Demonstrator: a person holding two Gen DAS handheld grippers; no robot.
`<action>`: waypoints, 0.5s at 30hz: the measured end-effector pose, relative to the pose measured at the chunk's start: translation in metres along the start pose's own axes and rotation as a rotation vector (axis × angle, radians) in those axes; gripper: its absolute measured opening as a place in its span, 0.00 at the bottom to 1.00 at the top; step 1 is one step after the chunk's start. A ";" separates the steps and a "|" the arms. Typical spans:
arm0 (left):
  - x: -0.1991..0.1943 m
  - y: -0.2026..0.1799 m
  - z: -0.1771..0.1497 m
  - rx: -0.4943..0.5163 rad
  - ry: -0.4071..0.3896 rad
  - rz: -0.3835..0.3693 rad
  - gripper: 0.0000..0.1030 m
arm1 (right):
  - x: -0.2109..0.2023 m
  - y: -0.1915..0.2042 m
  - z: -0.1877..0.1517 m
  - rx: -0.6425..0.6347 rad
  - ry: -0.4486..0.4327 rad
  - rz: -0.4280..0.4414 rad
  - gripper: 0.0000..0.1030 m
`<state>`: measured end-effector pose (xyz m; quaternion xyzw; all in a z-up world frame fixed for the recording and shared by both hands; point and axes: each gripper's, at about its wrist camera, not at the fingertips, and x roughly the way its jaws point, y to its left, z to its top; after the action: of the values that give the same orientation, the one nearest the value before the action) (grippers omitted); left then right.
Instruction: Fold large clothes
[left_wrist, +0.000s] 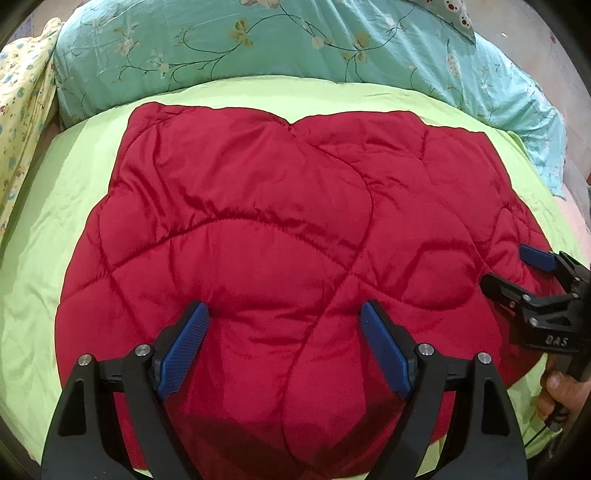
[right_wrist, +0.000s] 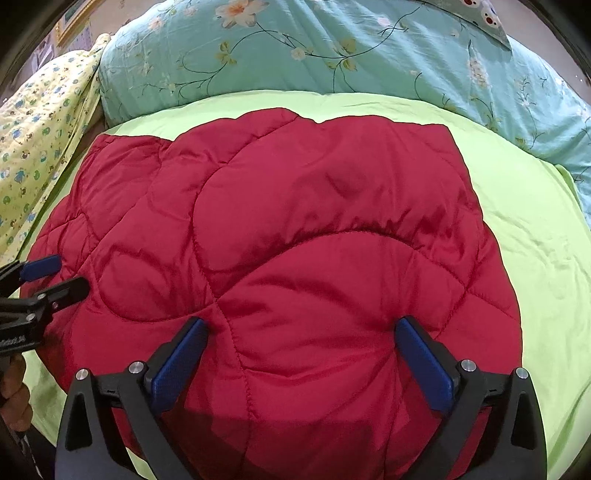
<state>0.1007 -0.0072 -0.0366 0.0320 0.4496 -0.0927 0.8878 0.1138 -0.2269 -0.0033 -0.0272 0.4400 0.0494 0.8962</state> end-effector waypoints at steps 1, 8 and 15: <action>0.002 0.000 0.001 0.000 0.001 0.002 0.84 | 0.000 -0.002 0.000 0.001 0.000 0.003 1.00; 0.007 -0.001 0.004 0.001 0.012 0.005 0.86 | 0.002 -0.005 0.004 -0.003 0.017 0.020 1.00; 0.010 0.000 0.007 0.002 0.019 0.008 0.87 | -0.011 -0.003 0.012 0.007 -0.019 0.035 0.97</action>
<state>0.1121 -0.0098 -0.0399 0.0356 0.4577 -0.0894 0.8839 0.1173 -0.2297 0.0125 -0.0161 0.4319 0.0638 0.8995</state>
